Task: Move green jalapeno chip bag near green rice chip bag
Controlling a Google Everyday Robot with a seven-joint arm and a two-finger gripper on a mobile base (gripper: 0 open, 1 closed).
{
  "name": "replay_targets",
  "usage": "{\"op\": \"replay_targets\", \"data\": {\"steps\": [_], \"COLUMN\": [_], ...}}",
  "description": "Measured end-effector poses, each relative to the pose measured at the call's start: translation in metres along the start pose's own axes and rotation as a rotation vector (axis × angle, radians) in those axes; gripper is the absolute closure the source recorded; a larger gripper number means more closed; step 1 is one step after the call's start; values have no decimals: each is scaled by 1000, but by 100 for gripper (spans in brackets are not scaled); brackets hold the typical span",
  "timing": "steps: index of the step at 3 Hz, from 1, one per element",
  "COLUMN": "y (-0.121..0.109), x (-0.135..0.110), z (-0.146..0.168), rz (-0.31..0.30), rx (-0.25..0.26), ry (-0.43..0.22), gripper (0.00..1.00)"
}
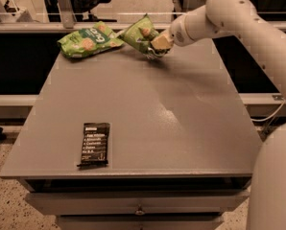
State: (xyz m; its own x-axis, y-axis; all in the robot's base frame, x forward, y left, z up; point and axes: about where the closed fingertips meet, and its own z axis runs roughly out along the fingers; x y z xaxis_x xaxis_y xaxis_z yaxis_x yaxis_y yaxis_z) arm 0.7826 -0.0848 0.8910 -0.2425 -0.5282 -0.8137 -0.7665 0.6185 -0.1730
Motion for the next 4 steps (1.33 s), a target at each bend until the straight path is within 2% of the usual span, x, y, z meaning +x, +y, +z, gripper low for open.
{"op": "replay_targets", "data": {"steps": [1,2,4], "y": [-14,-18,-8], "x": [-14,-19,-32], "z": [26,34,34], "rz": [-24,-32,-60], "rx": [43,54,20], "ry": [37,49,37], "gripper": [75,53,6]}}
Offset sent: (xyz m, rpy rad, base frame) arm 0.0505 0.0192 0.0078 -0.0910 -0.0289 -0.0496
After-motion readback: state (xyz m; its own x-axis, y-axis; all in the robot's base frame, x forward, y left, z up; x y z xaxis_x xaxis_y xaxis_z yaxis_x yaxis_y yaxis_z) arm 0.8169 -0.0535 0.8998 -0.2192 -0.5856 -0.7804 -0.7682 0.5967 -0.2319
